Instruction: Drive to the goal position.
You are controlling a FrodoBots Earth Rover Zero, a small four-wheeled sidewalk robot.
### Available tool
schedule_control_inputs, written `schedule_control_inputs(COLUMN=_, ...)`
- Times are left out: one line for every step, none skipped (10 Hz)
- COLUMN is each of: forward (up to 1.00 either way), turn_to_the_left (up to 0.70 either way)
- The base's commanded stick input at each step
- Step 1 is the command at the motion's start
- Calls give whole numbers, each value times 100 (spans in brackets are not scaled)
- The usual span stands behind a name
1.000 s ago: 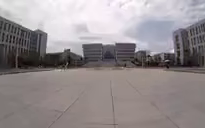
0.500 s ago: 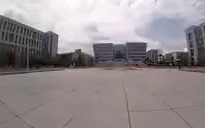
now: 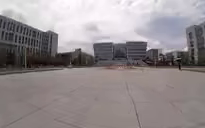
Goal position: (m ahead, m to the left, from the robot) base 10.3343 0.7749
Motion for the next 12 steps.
schedule_control_inputs(forward=100, turn_to_the_left=2)
schedule_control_inputs(forward=100, turn_to_the_left=2)
schedule_control_inputs(forward=100, turn_to_the_left=2)
schedule_control_inputs(forward=100, turn_to_the_left=2)
schedule_control_inputs(forward=100, turn_to_the_left=2)
schedule_control_inputs(forward=100, turn_to_the_left=2)
schedule_control_inputs(forward=100, turn_to_the_left=2)
schedule_control_inputs(forward=100, turn_to_the_left=2)
schedule_control_inputs(forward=100, turn_to_the_left=2)
schedule_control_inputs(forward=100, turn_to_the_left=2)
schedule_control_inputs(forward=100, turn_to_the_left=2)
schedule_control_inputs(forward=100, turn_to_the_left=2)
